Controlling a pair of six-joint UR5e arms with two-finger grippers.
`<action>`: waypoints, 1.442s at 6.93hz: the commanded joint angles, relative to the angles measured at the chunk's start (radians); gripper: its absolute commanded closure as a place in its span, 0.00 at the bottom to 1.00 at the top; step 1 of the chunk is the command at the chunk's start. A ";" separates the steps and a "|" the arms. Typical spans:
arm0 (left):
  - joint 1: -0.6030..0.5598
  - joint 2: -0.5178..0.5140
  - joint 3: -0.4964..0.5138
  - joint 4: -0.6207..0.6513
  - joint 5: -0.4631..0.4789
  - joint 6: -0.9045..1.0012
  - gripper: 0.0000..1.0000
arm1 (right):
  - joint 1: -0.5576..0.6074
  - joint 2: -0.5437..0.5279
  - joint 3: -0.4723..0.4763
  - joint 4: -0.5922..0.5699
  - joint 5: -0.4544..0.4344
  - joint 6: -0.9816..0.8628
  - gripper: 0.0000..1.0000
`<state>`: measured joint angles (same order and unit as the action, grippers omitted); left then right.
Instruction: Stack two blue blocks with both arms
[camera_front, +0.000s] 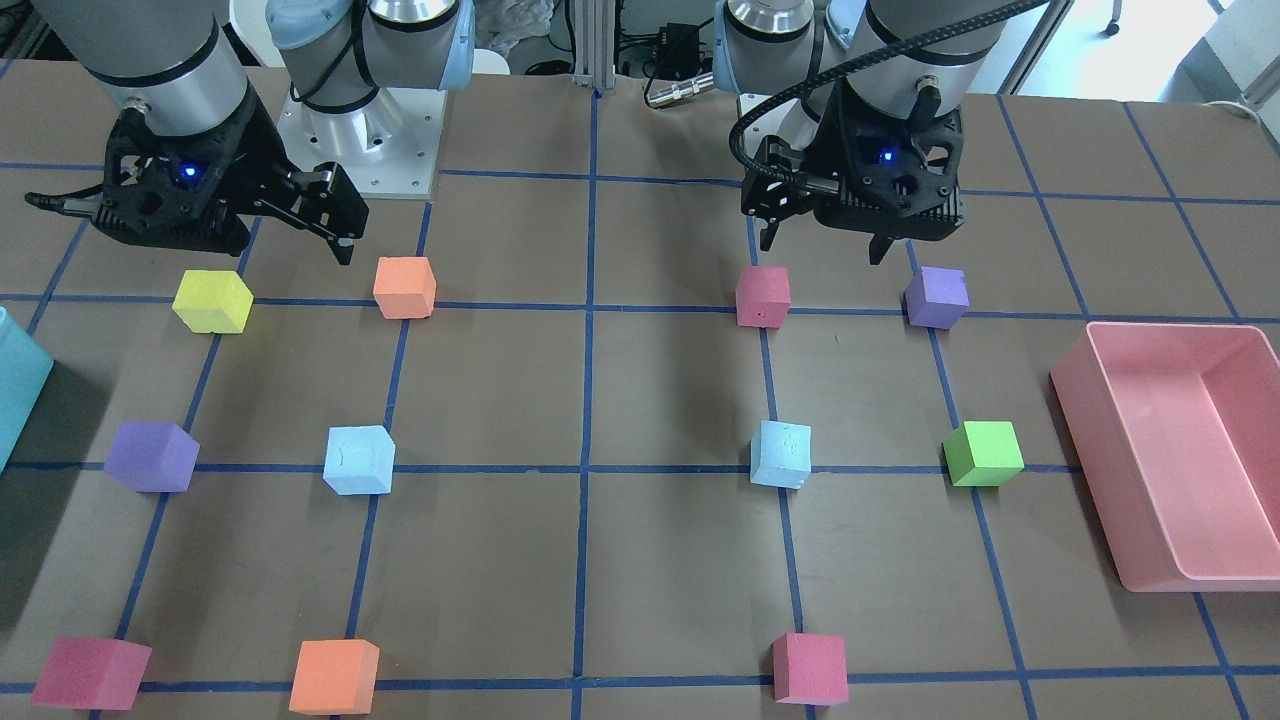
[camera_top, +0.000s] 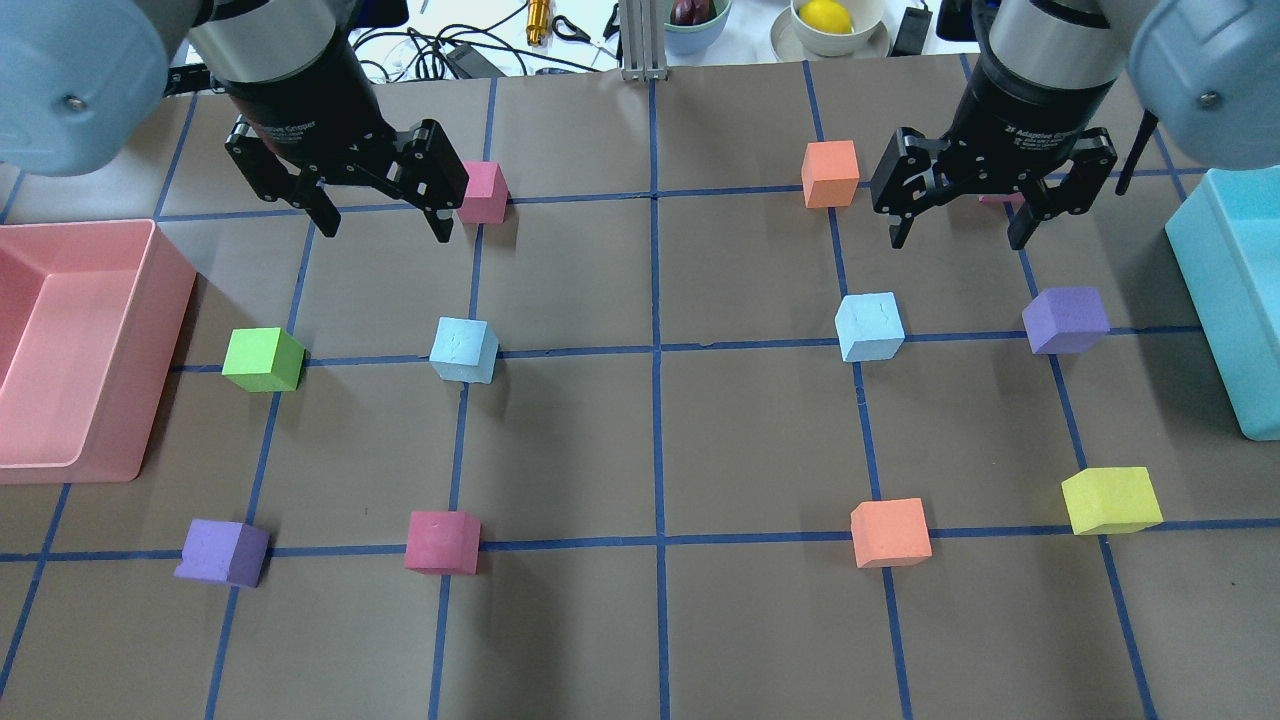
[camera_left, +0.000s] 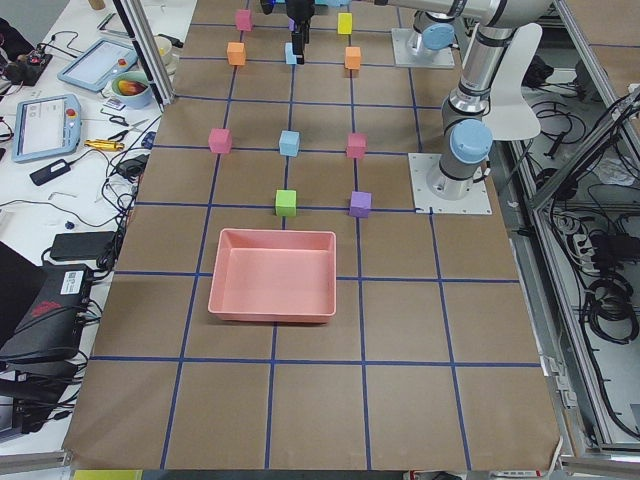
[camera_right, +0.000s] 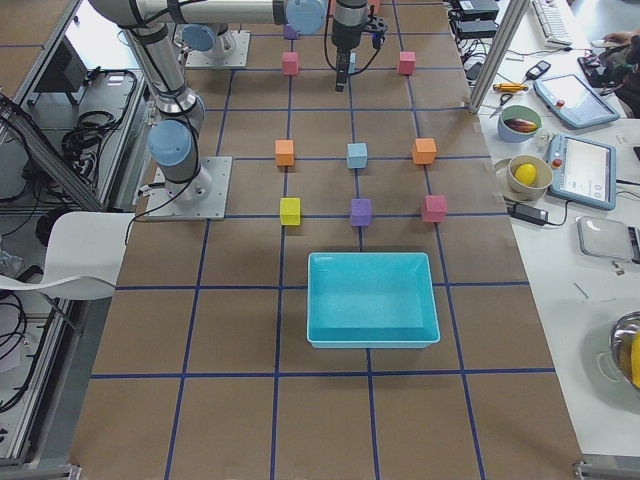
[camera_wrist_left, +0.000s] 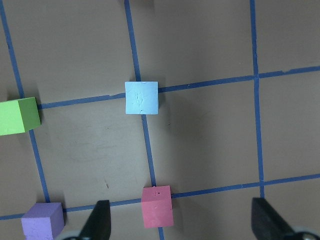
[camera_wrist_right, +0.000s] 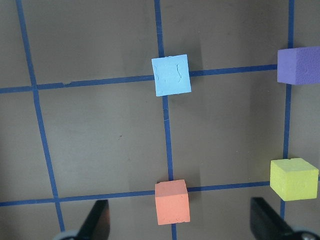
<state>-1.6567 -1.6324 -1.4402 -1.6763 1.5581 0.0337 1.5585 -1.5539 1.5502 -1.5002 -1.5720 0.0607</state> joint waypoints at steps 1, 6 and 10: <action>0.000 0.000 0.001 0.001 -0.001 0.000 0.00 | 0.002 0.000 0.002 -0.003 0.000 -0.001 0.00; 0.002 0.000 0.001 0.001 -0.001 0.000 0.00 | -0.009 0.242 0.069 -0.378 0.006 -0.117 0.00; 0.003 0.000 0.000 0.000 0.002 0.002 0.00 | -0.035 0.360 0.206 -0.641 0.007 -0.282 0.00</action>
<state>-1.6539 -1.6322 -1.4402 -1.6765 1.5595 0.0351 1.5264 -1.2316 1.7439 -2.1165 -1.5659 -0.2170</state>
